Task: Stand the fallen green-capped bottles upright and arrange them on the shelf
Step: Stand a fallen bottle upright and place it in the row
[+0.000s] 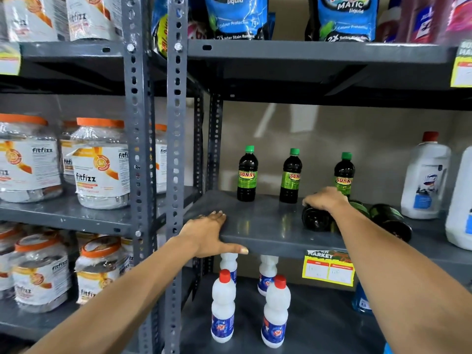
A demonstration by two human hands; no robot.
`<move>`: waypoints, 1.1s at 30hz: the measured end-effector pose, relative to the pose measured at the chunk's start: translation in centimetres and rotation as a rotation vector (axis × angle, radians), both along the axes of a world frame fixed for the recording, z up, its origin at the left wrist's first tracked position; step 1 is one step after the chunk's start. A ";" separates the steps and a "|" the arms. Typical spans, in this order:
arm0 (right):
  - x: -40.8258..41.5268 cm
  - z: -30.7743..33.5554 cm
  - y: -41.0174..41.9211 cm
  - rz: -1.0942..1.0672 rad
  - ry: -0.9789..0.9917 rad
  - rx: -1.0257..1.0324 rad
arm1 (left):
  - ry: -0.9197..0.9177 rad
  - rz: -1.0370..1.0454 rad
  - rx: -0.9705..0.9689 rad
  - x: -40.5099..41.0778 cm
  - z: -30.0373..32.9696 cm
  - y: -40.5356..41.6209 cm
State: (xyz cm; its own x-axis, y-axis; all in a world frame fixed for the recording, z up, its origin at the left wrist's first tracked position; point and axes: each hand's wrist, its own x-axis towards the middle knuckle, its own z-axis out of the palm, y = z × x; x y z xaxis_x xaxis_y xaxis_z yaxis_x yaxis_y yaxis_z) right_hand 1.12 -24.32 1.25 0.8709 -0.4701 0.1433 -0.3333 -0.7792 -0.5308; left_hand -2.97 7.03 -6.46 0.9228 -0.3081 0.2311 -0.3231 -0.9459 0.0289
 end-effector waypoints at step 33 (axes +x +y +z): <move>0.4 -5.4 11.2 0.516 -0.604 0.296 | -0.140 -0.010 -0.121 0.3 -0.6 0.0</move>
State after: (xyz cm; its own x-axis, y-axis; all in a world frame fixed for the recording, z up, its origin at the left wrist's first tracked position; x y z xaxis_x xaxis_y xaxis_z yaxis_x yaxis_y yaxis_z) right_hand 1.55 -13.12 -4.19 0.8002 -0.1258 0.5864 0.4324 -0.5567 -0.7094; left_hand -2.65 7.01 -7.06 0.8762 -0.2791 0.3930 -0.3413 -0.9350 0.0969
